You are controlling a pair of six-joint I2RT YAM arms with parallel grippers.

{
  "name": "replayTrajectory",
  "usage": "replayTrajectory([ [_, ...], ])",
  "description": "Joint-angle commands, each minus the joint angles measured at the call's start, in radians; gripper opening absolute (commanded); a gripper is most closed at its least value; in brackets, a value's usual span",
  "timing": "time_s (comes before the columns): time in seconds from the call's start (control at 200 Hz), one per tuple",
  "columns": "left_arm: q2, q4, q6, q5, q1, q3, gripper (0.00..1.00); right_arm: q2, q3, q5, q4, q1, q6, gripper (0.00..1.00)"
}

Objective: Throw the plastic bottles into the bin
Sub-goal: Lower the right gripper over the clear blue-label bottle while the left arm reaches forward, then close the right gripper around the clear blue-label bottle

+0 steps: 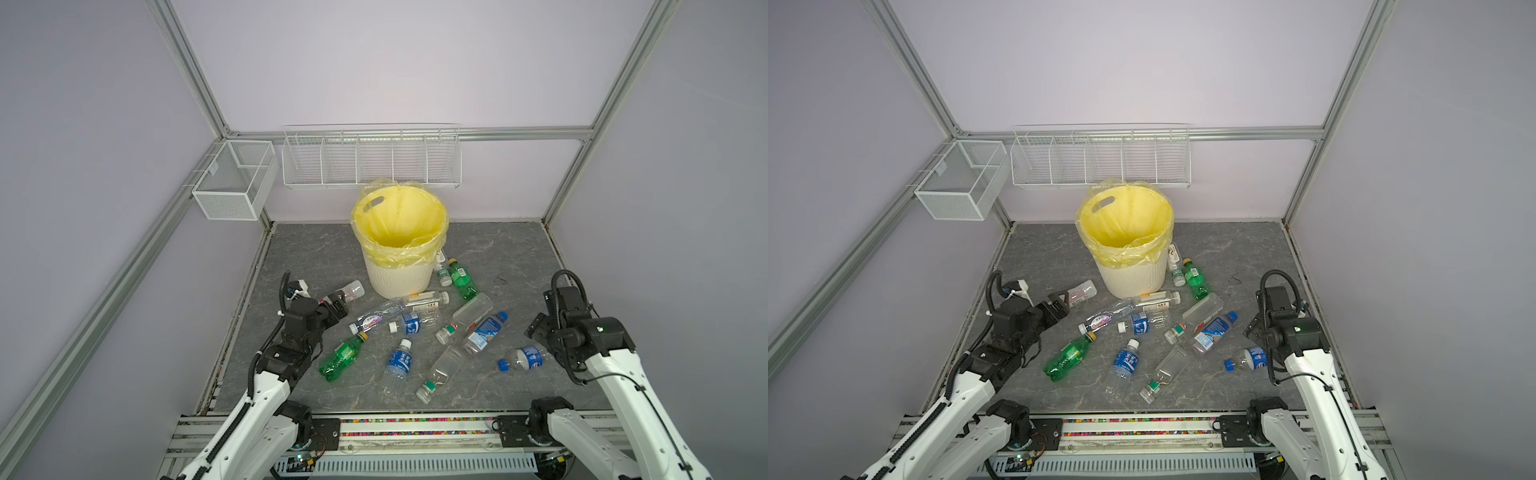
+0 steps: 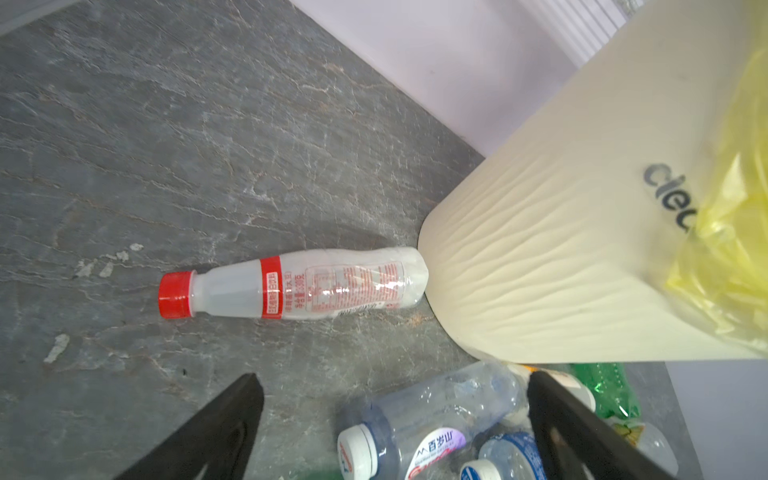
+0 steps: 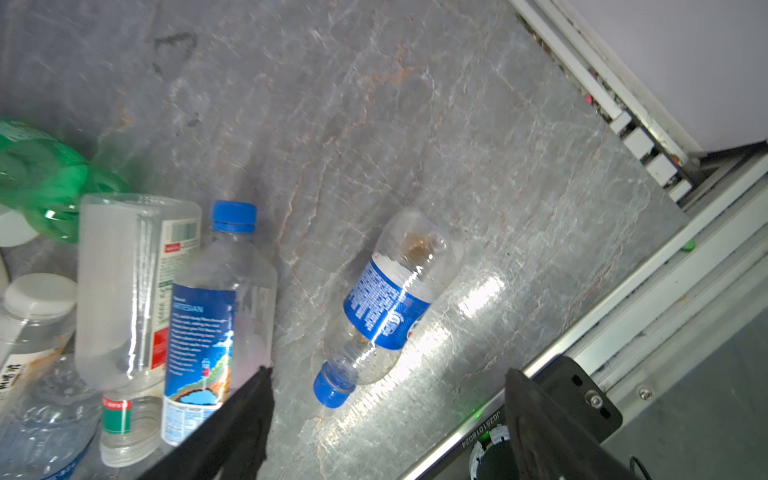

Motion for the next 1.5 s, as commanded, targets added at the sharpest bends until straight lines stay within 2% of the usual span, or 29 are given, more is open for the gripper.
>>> replayTrajectory([
  [0.0, -0.007, -0.040, 0.026, 0.013, -0.026, -0.010, 0.99, -0.010, -0.066, -0.037, -0.029, 0.003, 0.059, 0.88],
  [0.215, 0.063, 0.013, 0.023, 0.070, -0.029, -0.037, 0.99, -0.021, -0.128, -0.026, -0.008, 0.001, 0.095, 0.88],
  [0.495, 0.127, 0.080, 0.019, 0.079, -0.029, -0.040, 1.00, -0.009, -0.204, -0.106, 0.101, -0.001, 0.088, 0.88],
  [0.945, 0.145, 0.081, 0.041, 0.044, -0.029, 0.000, 0.99, 0.179, -0.227, -0.157, 0.268, -0.022, 0.066, 0.89],
  [1.065, 0.145, 0.091, 0.056, 0.040, -0.029, 0.001, 0.99, 0.205, -0.240, -0.163, 0.322, -0.025, 0.069, 0.92],
  [1.2, 0.159, 0.081, 0.066, 0.031, -0.029, 0.021, 0.99, 0.227, -0.244, -0.165, 0.362, -0.033, 0.057, 1.00],
  [1.38, 0.194, 0.085, 0.073, 0.030, -0.029, 0.039, 0.99, 0.257, -0.258, -0.165, 0.391, -0.048, 0.036, 0.86],
  [1.495, 0.222, 0.088, 0.075, 0.028, -0.029, 0.051, 0.99, 0.268, -0.284, -0.185, 0.424, -0.058, 0.030, 0.82],
])
